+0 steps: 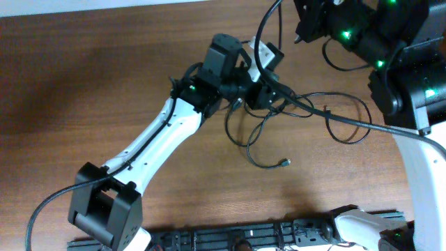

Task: Untangle cables

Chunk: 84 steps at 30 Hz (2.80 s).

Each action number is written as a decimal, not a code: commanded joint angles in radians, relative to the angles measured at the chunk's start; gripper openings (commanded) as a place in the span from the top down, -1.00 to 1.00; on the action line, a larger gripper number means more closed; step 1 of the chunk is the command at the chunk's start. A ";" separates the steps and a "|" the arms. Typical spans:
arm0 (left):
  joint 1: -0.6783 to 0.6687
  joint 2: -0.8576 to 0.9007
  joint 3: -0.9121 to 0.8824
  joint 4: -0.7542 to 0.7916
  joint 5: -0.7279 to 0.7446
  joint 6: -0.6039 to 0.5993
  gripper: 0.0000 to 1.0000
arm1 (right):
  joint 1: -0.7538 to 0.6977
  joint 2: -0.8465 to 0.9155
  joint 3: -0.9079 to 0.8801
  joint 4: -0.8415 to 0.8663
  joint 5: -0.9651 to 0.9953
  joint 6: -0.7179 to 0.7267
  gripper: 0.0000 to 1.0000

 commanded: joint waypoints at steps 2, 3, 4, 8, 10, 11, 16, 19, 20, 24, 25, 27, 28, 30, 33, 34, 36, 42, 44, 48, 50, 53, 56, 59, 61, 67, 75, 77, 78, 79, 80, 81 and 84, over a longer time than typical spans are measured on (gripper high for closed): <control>0.026 0.007 0.006 -0.005 -0.044 -0.027 -0.07 | -0.002 0.043 0.013 -0.005 0.002 0.004 0.92; 0.029 0.007 0.006 -0.006 -0.054 -0.027 -0.07 | -0.002 0.050 0.013 -0.005 0.002 0.005 0.92; 0.032 0.007 0.006 -0.013 -0.077 -0.027 -0.07 | -0.002 0.054 0.013 -0.005 0.002 0.005 0.92; 0.055 0.007 0.006 -0.072 -0.156 -0.026 -0.08 | -0.002 0.054 0.013 -0.003 0.002 0.004 0.92; 0.062 0.007 0.006 -0.085 -0.156 -0.025 -0.08 | -0.002 0.054 0.013 -0.005 0.001 0.005 0.93; 0.063 0.007 0.006 -0.088 -0.156 -0.018 -0.09 | -0.002 0.054 0.013 -0.005 0.001 0.005 0.93; 0.064 0.006 0.006 -0.136 -0.274 0.007 -0.09 | -0.002 0.055 0.013 -0.006 0.002 0.004 0.92; 0.064 -0.001 0.007 -0.167 -0.383 0.006 -0.08 | -0.002 0.055 0.013 -0.013 0.002 0.004 0.92; 0.064 -0.007 0.007 -0.170 -0.399 0.006 -0.09 | -0.002 0.055 0.013 -0.014 0.002 0.004 0.93; 0.064 -0.035 0.007 -0.170 -0.467 0.003 -0.10 | -0.002 0.055 0.013 -0.023 0.002 0.005 0.92; 0.064 -0.047 0.007 -0.171 -0.508 0.003 -0.10 | -0.002 0.055 0.013 -0.028 0.001 0.005 0.92; 0.064 -0.063 0.007 -0.169 -0.532 0.003 -0.14 | -0.001 0.055 0.013 -0.035 -0.002 0.005 0.92; 0.064 -0.069 0.007 -0.167 -0.519 0.003 -0.15 | -0.001 0.055 0.013 -0.037 -0.008 0.005 0.92; 0.064 -0.072 0.007 -0.163 -0.482 0.003 -0.15 | -0.001 0.055 0.013 -0.037 -0.028 0.005 0.92; 0.064 -0.072 0.007 -0.149 -0.394 0.003 -0.15 | -0.001 0.055 0.013 -0.037 -0.063 0.008 0.92; 0.064 -0.072 0.007 -0.138 -0.354 0.003 -0.16 | -0.001 0.055 0.013 -0.036 -0.063 0.009 0.92; 0.061 -0.072 0.007 -0.132 -0.337 0.003 -0.17 | -0.001 0.055 0.013 -0.034 -0.079 0.009 0.92; 0.028 -0.072 0.007 -0.113 -0.300 0.008 -0.17 | -0.001 0.055 0.013 -0.034 -0.090 0.009 0.92; 0.011 -0.071 0.007 -0.097 -0.209 0.085 -0.18 | -0.001 0.055 0.013 -0.034 -0.090 0.009 0.92; -0.011 -0.070 0.007 -0.095 -0.210 0.119 -0.19 | -0.001 0.055 0.013 -0.035 -0.101 0.009 0.92; -0.011 -0.070 0.007 -0.095 -0.207 0.119 -0.17 | -0.001 0.055 0.013 -0.034 -0.100 0.009 0.92; -0.011 -0.070 0.007 -0.102 -0.197 0.141 -0.16 | -0.001 0.055 0.013 -0.034 -0.100 0.009 0.92; -0.005 -0.070 0.007 -0.117 -0.235 0.142 -0.16 | -0.001 0.057 0.013 -0.042 -0.050 0.008 0.93; 0.026 -0.070 0.007 -0.110 -0.224 0.156 -0.16 | -0.002 0.058 0.013 -0.077 0.072 0.004 0.93; 0.058 -0.070 0.007 -0.098 -0.141 0.158 -0.17 | -0.002 0.064 0.013 -0.089 0.112 0.004 0.92; 0.106 -0.070 0.007 -0.092 0.004 0.171 -0.18 | -0.001 0.099 0.013 -0.089 0.090 0.009 0.92; 0.016 -0.049 0.007 -0.090 -0.011 0.230 -0.19 | 0.000 0.108 0.013 -0.063 0.041 0.021 0.93; 0.002 -0.029 0.007 -0.093 -0.072 0.230 -0.18 | 0.000 0.108 0.013 -0.063 0.018 0.021 0.93; -0.001 -0.021 0.007 -0.093 -0.079 0.230 -0.18 | 0.000 0.108 0.013 -0.061 0.010 0.022 0.92; -0.001 -0.011 0.007 -0.092 -0.079 0.230 -0.18 | 0.000 0.108 0.013 -0.059 0.000 0.033 0.93; -0.002 0.000 0.007 -0.092 -0.076 0.229 -0.18 | 0.000 0.108 0.013 -0.053 -0.011 0.040 0.93; -0.002 0.012 0.007 -0.092 -0.076 0.228 -0.18 | 0.000 0.108 0.013 -0.046 -0.026 0.040 0.93; -0.004 0.051 0.007 -0.086 -0.075 0.211 -0.18 | 0.000 0.108 0.013 -0.019 -0.083 0.065 0.92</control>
